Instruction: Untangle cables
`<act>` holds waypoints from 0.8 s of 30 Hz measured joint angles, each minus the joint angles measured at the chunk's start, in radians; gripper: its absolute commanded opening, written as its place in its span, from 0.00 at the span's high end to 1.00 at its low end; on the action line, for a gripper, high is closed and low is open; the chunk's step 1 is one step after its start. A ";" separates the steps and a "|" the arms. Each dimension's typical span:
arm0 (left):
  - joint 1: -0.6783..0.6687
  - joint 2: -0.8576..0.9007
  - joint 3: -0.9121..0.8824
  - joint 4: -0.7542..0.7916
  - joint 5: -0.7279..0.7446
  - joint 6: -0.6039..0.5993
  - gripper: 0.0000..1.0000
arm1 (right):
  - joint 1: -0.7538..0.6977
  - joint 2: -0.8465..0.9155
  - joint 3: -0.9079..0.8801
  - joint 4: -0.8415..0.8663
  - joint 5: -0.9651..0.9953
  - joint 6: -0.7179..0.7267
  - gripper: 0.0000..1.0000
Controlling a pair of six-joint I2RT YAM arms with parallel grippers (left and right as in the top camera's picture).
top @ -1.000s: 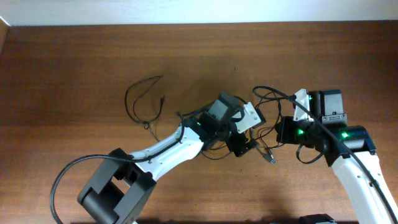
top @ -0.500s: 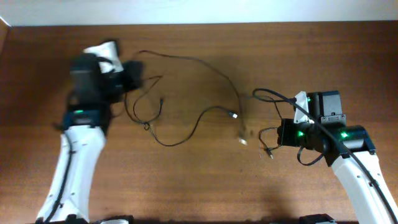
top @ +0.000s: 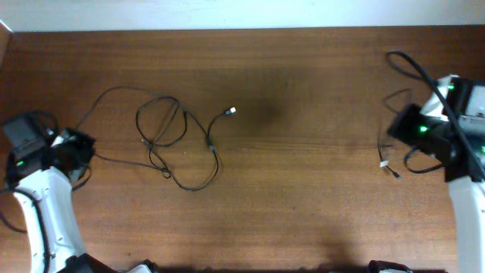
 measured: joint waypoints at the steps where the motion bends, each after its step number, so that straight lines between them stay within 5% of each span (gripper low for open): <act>1: -0.046 0.000 0.000 0.000 0.006 0.000 0.93 | 0.060 0.047 -0.007 -0.002 -0.112 -0.077 0.96; 4: -0.185 0.000 0.000 -0.002 0.018 -0.006 0.94 | 0.177 0.143 -0.027 0.010 -0.219 -0.203 0.96; 7: -0.276 0.000 0.000 -0.003 0.006 -0.007 0.95 | 0.137 0.158 -0.027 0.021 -0.069 -0.227 0.95; 10: -0.350 0.000 0.000 -0.003 -0.021 -0.007 0.89 | 0.087 0.241 -0.027 0.031 0.086 -0.228 0.86; 13: -0.373 0.000 0.000 -0.003 -0.028 -0.006 0.79 | 0.080 0.370 -0.027 0.019 0.121 -0.232 0.65; 15: -0.376 0.000 0.000 -0.003 -0.032 -0.007 0.38 | 0.080 0.473 -0.028 -0.008 0.128 -0.207 0.53; 16: -0.376 0.000 0.000 -0.003 -0.033 -0.008 0.10 | 0.080 0.508 -0.027 -0.018 0.129 -0.187 0.27; 17: -0.376 0.000 0.000 -0.003 -0.035 -0.010 0.01 | 0.080 0.548 -0.027 -0.025 0.132 -0.157 0.16; 19: -0.376 0.000 0.000 -0.005 -0.036 -0.011 0.01 | 0.080 0.594 -0.027 -0.023 0.136 -0.130 0.01; 24: -0.376 0.000 0.000 -0.007 -0.035 -0.010 0.01 | 0.080 0.600 -0.041 0.163 0.140 -0.211 0.02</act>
